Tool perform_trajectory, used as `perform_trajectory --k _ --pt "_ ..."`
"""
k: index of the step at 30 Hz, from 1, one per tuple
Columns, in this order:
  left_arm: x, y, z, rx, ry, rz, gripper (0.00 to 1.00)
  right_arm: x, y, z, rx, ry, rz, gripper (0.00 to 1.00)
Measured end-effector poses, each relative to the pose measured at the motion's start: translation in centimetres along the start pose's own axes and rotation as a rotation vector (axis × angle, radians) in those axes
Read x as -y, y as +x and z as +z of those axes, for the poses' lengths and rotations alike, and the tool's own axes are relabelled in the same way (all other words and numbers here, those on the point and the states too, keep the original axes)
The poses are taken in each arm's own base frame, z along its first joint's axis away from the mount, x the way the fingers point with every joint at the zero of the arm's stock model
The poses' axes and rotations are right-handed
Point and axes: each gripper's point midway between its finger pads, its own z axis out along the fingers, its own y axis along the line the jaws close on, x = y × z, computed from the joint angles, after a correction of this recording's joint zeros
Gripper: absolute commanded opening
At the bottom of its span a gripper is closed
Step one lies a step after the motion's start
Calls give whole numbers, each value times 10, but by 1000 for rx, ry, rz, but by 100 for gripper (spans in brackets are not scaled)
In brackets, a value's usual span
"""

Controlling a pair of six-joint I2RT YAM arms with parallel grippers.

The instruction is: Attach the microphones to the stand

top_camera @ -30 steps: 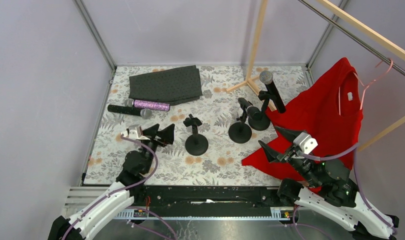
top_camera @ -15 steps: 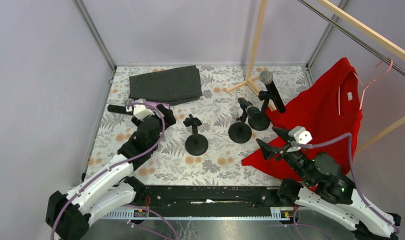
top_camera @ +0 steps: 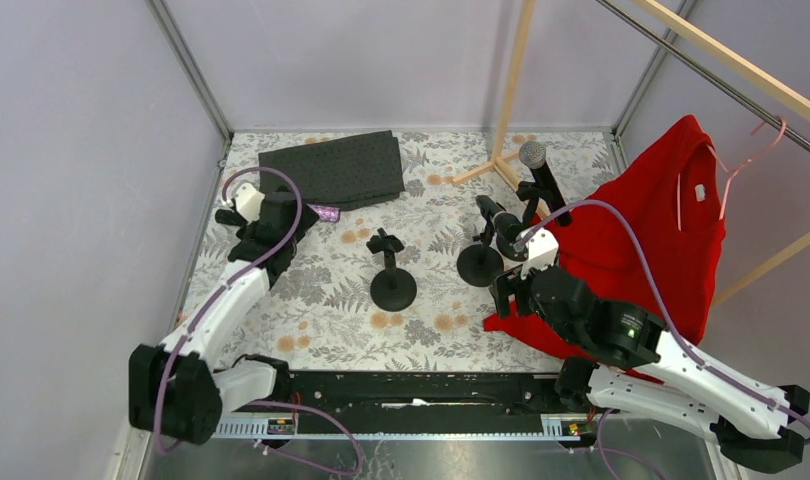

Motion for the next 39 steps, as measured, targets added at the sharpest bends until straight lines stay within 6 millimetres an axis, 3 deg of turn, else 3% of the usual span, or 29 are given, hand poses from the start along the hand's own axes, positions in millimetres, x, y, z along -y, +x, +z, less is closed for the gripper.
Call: perform_trajectory --k 3,7,12,19,28,39 --pt "-16 2 22 -48 -82 -18 99 -2 8 3 -41 12 15 86" --pt "-30 1 46 -96 -159 -53 99 -9 11 6 -77 1 47 99" --pt "-43 3 66 -123 -214 -116 99 -17 11 14 -128 24 100 100" --pt "-51 14 92 -158 -291 -190 99 -18 37 23 -259 88 101 100" --pt "-48 8 111 -132 -316 -266 95 -20 38 25 -271 98 120 100" --pt "-78 2 130 -96 -442 -362 85 -18 40 26 -272 110 115 100"
